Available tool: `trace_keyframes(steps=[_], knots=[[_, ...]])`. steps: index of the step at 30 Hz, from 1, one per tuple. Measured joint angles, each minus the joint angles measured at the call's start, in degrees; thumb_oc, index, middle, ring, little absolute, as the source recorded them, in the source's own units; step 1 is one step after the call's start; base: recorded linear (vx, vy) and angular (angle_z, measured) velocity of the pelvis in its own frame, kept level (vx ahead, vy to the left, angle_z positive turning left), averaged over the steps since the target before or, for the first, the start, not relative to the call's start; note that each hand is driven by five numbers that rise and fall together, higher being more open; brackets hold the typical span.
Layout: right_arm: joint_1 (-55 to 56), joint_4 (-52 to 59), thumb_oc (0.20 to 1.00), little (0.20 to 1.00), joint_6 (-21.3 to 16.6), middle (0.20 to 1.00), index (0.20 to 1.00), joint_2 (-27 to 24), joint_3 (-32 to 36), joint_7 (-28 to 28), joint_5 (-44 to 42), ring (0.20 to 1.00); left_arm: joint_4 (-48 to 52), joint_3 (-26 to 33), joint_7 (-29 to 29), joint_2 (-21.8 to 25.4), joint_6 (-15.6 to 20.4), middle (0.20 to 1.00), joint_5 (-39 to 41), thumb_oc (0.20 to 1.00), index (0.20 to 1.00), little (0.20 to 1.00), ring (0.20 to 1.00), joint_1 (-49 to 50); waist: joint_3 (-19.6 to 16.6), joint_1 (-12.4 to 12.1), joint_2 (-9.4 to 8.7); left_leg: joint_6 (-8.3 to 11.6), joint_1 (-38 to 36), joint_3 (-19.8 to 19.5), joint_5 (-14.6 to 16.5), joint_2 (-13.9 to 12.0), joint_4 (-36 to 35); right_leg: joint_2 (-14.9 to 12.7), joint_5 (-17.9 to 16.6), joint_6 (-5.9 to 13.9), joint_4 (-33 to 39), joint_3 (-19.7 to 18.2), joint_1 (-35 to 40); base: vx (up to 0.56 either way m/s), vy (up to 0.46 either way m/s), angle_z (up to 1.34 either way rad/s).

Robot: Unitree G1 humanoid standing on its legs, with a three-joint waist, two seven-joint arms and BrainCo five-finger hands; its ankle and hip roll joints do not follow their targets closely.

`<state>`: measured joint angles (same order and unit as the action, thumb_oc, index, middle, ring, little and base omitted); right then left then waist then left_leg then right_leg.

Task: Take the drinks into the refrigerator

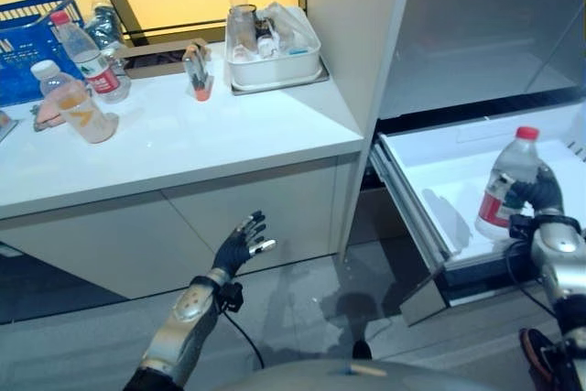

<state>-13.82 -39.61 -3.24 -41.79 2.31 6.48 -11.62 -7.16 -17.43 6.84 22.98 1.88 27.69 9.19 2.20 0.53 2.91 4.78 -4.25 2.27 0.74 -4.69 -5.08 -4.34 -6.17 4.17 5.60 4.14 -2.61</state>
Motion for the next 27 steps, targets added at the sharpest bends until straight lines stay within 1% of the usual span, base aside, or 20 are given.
trace_keyframes(steps=[1, 3, 6, 8, 9, 10, 11, 13, 14, 16, 21, 23, 24, 25, 26, 27], knots=[[-1.5, -2.6, 0.2, 0.2, 0.3, 0.2, 0.2, -0.2, -2.3, -0.4, 2.2, 0.2, 0.3, -0.1, 0.1, 0.3, 0.0, 1.0, 0.0, 1.0, 1.0, 1.0, 1.0, 0.3, 0.1, 0.0, -0.1, -0.01, 0.7, -0.6, 0.0, 0.0, 0.0, 0.0, 0.0, 0.03, 0.0, 0.4, -0.1, -0.05, 0.002, 0.19], [-2.7, -4.5, 0.2, 0.2, 0.9, 0.2, 0.2, -0.3, -4.5, -1.2, 4.7, 0.2, 0.7, -0.6, 0.5, 0.7, 0.0, 1.0, 0.0, 1.0, 1.0, 1.0, 1.0, 0.5, 0.3, -0.1, -0.23, -0.08, 1.0, -1.1, -0.2, 0.1, 0.0, -0.2, 0.0, -0.07, 0.0, 0.3, -0.4, -0.06, 0.003, 0.18], [-5.8, -6.9, 0.2, 0.2, 1.8, 0.2, 0.2, -0.6, -8.7, -2.1, 8.5, 0.2, 0.9, -1.7, 0.9, 1.4, 0.0, 1.0, 0.0, 1.0, 1.0, 1.0, 1.0, 0.7, 0.7, -0.1, -0.32, -0.1, 2.1, -1.1, -0.2, 0.2, 0.0, -0.4, 0.0, -0.06, 0.0, 0.3, -1.0, -0.07, 0.002, 0.02], [-9.4, -9.7, 0.2, 0.2, 2.4, 0.2, 0.2, -0.9, -13.3, -2.3, 13.9, 0.2, 1.6, -2.4, 1.3, 1.8, 0.2, 1.0, 0.0, 1.0, 1.0, 1.0, 1.0, 0.1, 2.7, -0.3, -0.14, -0.28, 2.4, -1.3, -0.3, 0.5, 0.0, -0.6, -0.1, 0.01, 0.0, 0.4, -1.3, -0.07, 0.003, 0.07], [-11.0, -10.6, 0.2, 0.2, 3.5, 0.2, 0.2, -1.4, -15.5, -3.0, 16.7, 0.2, 1.6, -2.7, 1.4, 1.8, 0.2, 1.0, 0.0, 1.0, 1.0, 1.0, 1.0, -0.2, 3.2, -0.2, 0.05, -0.33, 3.0, -1.9, -0.6, 0.6, 0.0, -0.8, -0.1, 0.07, 0.0, 1.0, -2.0, -0.05, -0.002, 0.16], [-11.2, -10.7, 0.2, 0.2, 3.7, 0.2, 0.2, -1.6, -16.3, -3.0, 18.1, 0.2, 1.7, -2.7, 1.4, 1.8, 0.2, 1.0, 0.0, 1.0, 1.0, 1.0, 1.0, -0.3, 3.6, -0.3, 0.08, -0.32, 3.3, -2.2, -0.7, 0.7, 0.0, -0.8, -0.1, 0.07, 0.0, 1.2, -2.1, -0.05, 0.001, 0.17], [-12.6, -12.5, 0.2, 0.2, 3.8, 0.2, 0.2, -1.6, -19.9, -3.0, 22.2, 0.2, 1.8, -2.8, 1.4, 2.0, 0.2, 1.0, 0.0, 1.0, 1.0, 1.0, 1.0, -0.4, 4.0, -0.5, 0.11, -0.31, 3.8, -2.3, -0.7, 0.6, 0.0, -0.9, -0.2, 0.04, 0.0, 1.3, -2.6, -0.03, -0.002, 0.07], [-14.7, -14.8, 0.2, 0.2, 4.3, 0.2, 0.2, -1.7, -23.4, -3.1, 26.0, 0.2, 2.0, -3.6, 1.5, 2.0, 0.2, 1.0, 0.0, 1.0, 1.0, 1.0, 1.0, -1.2, 5.1, -1.3, 0.4, -0.32, 4.0, -2.3, -0.7, 0.7, 0.1, -0.9, -0.2, 0.04, -0.3, 1.3, -2.8, -0.02, 0.003, 0.01], [-15.2, -15.6, 0.2, 0.2, 4.5, 0.2, 0.2, -1.7, -23.7, -3.1, 26.7, 0.2, 2.0, -3.8, 1.5, 2.0, 0.2, 1.0, 0.0, 1.0, 1.0, 1.0, 1.0, -1.3, 5.3, -1.4, 0.56, -0.32, 4.1, -2.3, -0.8, 0.8, 0.1, -1.0, -0.2, 0.05, -0.3, 1.3, -2.8, 0.0, 0.0, 0.0], [-17.7, -19.2, 0.2, 0.2, 4.9, 0.2, 0.2, -1.8, -26.7, -2.8, 31.8, 0.2, 2.7, -3.8, 1.5, 2.1, 0.2, 1.0, 0.0, 1.0, 1.0, 1.0, 1.0, -1.9, 6.1, -1.4, 0.73, -0.32, 4.2, -2.4, -0.8, 0.8, 0.1, -1.0, -0.2, 0.08, -0.3, 1.6, -2.9, 0.0, 0.005, 0.04], [-21.2, -23.3, 0.2, 0.2, 6.0, 0.2, 0.2, -1.6, -33.6, -3.5, 41.9, 0.2, 2.7, -3.9, 1.1, 1.7, 1.3, 1.0, 0.0, 1.0, 1.0, 1.0, 1.0, -3.7, 6.6, -1.5, 1.51, -0.08, 5.0, -2.8, -0.9, 0.6, 0.1, -0.9, -0.2, 0.06, -0.3, 2.3, -3.4, -0.01, -0.003, 0.02], [-21.6, -24.7, 0.2, 0.2, 6.2, 0.2, 0.2, -1.0, -33.9, -3.7, 43.3, 0.2, 2.7, -3.9, 1.0, 1.7, 1.3, 1.0, 0.0, 1.0, 1.0, 1.0, 1.0, -4.4, 6.7, -1.6, 1.64, 0.05, 5.2, -3.1, -1.0, 0.5, 0.1, -0.8, -0.2, 0.04, -0.3, 2.6, -3.4, -0.02, -0.003, 0.09], [-22.0, -25.1, 0.307, 0.307, 6.5, 0.307, 0.307, -1.0, -34.4, -3.9, 43.7, 0.307, 2.7, -3.8, 0.9, 1.7, 1.4, 1.0, 0.0, 1.0, 1.0, 1.0, 1.0, -4.8, 6.8, -1.5, 1.73, 0.11, 5.4, -3.3, -1.1, 0.5, 0.1, -0.8, -0.2, 0.03, -0.3, 2.8, -3.5, -0.02, 0.005, 0.14], [-22.2, -25.8, 1.0, 1.0, 6.6, 1.0, 1.0, -0.9, -34.7, -4.2, 43.7, 1.0, 2.7, -3.9, 0.8, 1.6, 1.4, 1.0, 0.0, 1.0, 1.0, 1.0, 1.0, -5.3, 6.8, -1.5, 1.79, 0.16, 5.7, -3.9, -1.2, 0.5, 0.1, -0.8, -0.1, 0.02, -0.3, 3.0, -3.5, -0.02, 0.007, 0.15], [-22.2, -26.3, 1.0, 1.0, 6.7, 1.0, 1.0, -0.8, -34.6, -4.1, 43.7, 1.0, 2.7, -3.8, 0.5, 1.5, 1.5, 1.0, 0.0, 1.0, 1.0, 1.0, 1.0, -5.5, 6.9, -1.5, 1.81, 0.18, 5.8, -4.0, -1.3, 0.5, 0.1, -0.8, -0.1, 0.0, -0.3, 3.1, -3.5, -0.02, 0.008, 0.14], [-22.3, -27.1, 0.805, 0.805, 6.9, 0.805, 0.805, -0.4, -34.6, -4.2, 43.7, 0.805, 2.7, -3.8, 0.3, 1.3, 1.5, 1.0, 0.0, 1.0, 1.0, 1.0, 1.0, -5.7, 6.9, -1.6, 1.77, 0.19, 5.9, -4.2, -1.4, 0.5, 0.1, -0.8, -0.1, 0.0, -0.3, 3.3, -3.5, -0.01, 0.001, 0.09]])
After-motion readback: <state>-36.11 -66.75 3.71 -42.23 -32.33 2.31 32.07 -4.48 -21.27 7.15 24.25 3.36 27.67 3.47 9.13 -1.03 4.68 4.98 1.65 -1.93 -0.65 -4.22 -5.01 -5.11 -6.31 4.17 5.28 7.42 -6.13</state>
